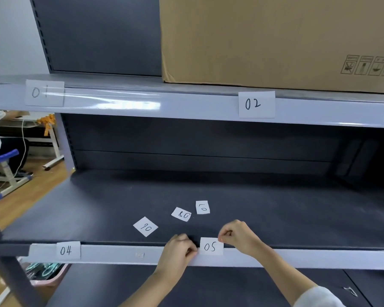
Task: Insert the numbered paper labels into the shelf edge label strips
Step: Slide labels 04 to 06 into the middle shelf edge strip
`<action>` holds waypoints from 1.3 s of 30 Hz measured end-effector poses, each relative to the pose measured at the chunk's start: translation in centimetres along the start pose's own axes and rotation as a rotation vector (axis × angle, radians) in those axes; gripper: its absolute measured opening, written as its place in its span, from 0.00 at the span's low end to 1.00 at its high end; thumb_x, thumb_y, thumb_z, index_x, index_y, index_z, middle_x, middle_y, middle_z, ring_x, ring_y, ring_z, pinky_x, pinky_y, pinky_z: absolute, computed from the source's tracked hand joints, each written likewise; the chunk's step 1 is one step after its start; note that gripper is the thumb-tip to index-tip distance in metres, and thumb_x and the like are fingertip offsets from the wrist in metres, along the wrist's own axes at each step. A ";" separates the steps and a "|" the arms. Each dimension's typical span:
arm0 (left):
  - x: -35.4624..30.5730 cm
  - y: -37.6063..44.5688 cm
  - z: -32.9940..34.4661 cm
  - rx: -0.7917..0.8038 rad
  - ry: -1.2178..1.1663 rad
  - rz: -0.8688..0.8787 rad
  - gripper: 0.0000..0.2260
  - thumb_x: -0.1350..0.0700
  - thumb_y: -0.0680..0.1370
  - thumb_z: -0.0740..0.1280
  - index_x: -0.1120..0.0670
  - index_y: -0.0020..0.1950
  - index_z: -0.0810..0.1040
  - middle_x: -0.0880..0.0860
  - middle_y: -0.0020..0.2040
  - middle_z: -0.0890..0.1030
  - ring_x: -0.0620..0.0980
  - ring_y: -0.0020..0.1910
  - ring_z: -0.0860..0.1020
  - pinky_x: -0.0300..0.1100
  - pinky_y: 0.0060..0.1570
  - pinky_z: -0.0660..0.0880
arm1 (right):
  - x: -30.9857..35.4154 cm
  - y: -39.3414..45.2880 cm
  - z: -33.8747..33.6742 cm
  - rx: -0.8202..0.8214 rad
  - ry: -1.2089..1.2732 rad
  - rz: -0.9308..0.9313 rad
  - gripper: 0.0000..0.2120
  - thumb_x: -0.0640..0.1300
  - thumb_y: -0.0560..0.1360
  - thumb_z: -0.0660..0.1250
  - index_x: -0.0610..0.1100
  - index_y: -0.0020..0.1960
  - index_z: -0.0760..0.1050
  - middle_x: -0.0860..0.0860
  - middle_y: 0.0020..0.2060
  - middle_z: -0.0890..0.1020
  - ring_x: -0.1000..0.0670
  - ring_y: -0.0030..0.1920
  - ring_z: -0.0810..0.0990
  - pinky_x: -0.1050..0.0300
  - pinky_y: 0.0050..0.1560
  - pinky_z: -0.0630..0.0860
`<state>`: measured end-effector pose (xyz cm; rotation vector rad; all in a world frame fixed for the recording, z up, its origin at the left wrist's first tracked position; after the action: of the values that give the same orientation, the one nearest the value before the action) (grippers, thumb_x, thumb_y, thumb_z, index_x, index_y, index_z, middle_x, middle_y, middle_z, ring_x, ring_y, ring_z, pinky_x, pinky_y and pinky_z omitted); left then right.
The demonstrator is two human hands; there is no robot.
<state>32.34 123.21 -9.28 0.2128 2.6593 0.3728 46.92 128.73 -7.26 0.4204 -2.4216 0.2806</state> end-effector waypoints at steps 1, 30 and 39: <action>0.2 0.1 0.0 -0.001 -0.006 0.002 0.08 0.57 0.76 0.62 0.54 0.50 0.81 0.50 0.51 0.79 0.46 0.50 0.73 0.33 0.49 0.67 | 0.1 0.0 0.2 0.017 -0.007 -0.010 0.16 0.37 0.71 0.66 0.54 0.29 0.74 0.48 0.36 0.81 0.53 0.36 0.75 0.62 0.38 0.71; 3.2 -1.5 -2.9 -0.142 -0.015 0.026 0.04 0.58 0.73 0.69 0.55 0.41 0.83 0.52 0.43 0.80 0.47 0.47 0.74 0.35 0.44 0.72 | 3.9 1.8 2.6 0.100 -0.217 -0.023 0.14 0.45 0.72 0.66 0.52 0.28 0.75 0.59 0.20 0.74 0.59 0.25 0.71 0.68 0.30 0.67; 9.8 -4.8 -5.5 -0.226 -0.022 0.112 0.10 0.57 0.55 0.74 0.47 0.28 0.74 0.42 0.38 0.69 0.38 0.35 0.68 0.24 0.31 0.65 | 12.9 5.2 10.7 -0.036 -0.438 -0.078 0.21 0.54 0.77 0.58 0.39 0.59 0.74 0.43 0.59 0.76 0.45 0.62 0.73 0.53 0.59 0.71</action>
<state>20.80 119.45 -9.93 0.2938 2.5641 0.6974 29.46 127.35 -7.67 0.6110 -2.8216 0.1173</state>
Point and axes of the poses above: each hand's wrist, its own y-axis towards the middle knuckle, its own z-axis out of the palm, x = y × z, the point moved 8 cm from there along y, towards the middle knuckle
